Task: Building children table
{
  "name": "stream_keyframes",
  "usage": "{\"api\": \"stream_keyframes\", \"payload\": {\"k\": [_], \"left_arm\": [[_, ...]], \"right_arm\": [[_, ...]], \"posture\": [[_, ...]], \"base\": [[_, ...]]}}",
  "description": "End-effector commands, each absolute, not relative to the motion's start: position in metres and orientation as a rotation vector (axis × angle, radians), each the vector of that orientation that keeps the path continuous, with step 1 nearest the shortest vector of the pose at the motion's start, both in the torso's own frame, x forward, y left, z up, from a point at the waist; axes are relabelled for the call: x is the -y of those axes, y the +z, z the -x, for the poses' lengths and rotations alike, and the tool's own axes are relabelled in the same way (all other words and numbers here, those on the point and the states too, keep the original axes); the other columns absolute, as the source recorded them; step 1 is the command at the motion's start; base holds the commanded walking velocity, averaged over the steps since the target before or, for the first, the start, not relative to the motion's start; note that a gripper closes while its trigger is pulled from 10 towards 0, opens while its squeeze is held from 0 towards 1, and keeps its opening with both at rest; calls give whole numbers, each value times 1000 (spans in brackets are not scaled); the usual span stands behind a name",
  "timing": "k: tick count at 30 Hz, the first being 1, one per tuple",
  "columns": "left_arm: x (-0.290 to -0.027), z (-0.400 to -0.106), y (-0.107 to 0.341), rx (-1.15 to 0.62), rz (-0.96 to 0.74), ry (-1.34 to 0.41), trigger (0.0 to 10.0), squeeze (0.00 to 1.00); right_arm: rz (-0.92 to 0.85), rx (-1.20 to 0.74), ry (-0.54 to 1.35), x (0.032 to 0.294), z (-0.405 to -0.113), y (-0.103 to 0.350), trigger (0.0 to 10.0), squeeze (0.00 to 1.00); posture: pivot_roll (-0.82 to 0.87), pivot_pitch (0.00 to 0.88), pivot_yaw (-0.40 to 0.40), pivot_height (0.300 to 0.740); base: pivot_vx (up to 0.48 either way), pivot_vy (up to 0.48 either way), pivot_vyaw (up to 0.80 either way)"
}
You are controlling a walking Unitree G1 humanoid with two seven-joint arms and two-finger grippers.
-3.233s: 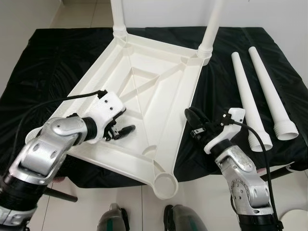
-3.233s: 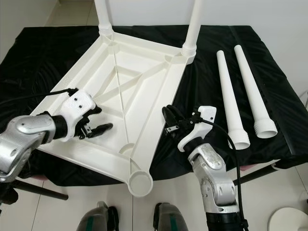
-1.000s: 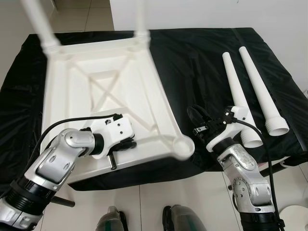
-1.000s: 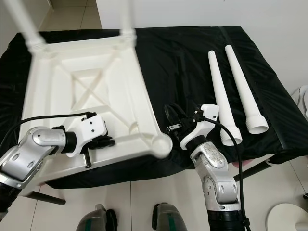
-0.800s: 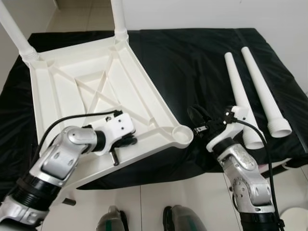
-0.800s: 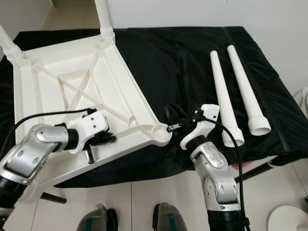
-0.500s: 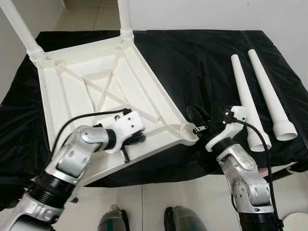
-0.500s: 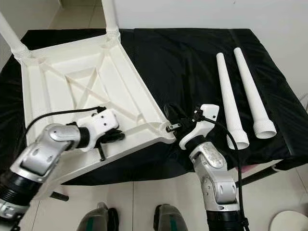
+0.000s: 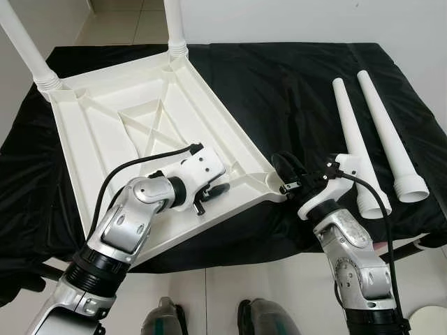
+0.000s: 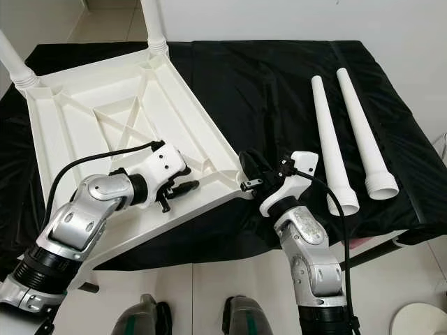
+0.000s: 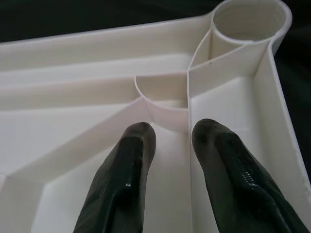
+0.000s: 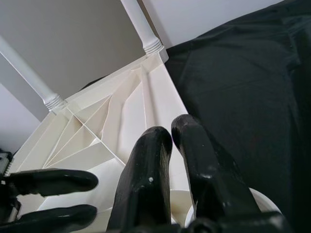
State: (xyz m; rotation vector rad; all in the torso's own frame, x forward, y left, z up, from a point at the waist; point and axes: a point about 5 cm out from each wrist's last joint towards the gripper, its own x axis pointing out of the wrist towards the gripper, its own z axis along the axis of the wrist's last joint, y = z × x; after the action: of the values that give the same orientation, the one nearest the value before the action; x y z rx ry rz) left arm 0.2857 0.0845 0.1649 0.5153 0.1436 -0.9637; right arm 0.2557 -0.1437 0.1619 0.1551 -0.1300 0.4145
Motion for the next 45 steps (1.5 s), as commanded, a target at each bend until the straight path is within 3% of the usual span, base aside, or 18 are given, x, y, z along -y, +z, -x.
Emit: {"api": "stream_keyframes", "payload": {"k": [1, 5, 16, 20, 23, 34, 45], "left_arm": [[-86, -285, 174, -62, -528, -907, 10000, 0], [-89, -275, 184, -28, -439, -987, 10000, 0], [-88, -248, 179, -61, -420, -1196, 10000, 0], [-83, -238, 178, -62, -434, -1278, 10000, 0], [-85, -235, 174, -89, -448, -1303, 10000, 0], [-86, -233, 157, -168, -532, -1328, 10000, 0], [-89, -248, 144, -231, -612, -1210, 10000, 0]], "right_arm": [[-159, 143, 413, 142, -254, 163, 10000, 0], [-163, 144, 407, 142, -254, 163, 10000, 0], [-146, 152, 302, 155, -259, 160, 10000, 0], [-86, 168, 104, 181, -259, 158, 10000, 0], [-85, 143, 37, 187, -254, 152, 10000, 0], [-109, 98, 70, 171, -243, 141, 10000, 0], [-112, 121, 53, 171, -245, 147, 10000, 0]], "posture": [[-172, 82, 45, 740], [-170, 80, 46, 740], [-166, 70, 43, 740], [-155, 68, 26, 740], [-155, 67, 22, 740], [-166, 81, 22, 740], [-182, 92, 32, 740]], "base": [[0, 0, 0], [0, 0, 0], [0, 0, 0], [0, 0, 0], [0, 0, 0], [0, 0, 0], [0, 0, 0]]}}
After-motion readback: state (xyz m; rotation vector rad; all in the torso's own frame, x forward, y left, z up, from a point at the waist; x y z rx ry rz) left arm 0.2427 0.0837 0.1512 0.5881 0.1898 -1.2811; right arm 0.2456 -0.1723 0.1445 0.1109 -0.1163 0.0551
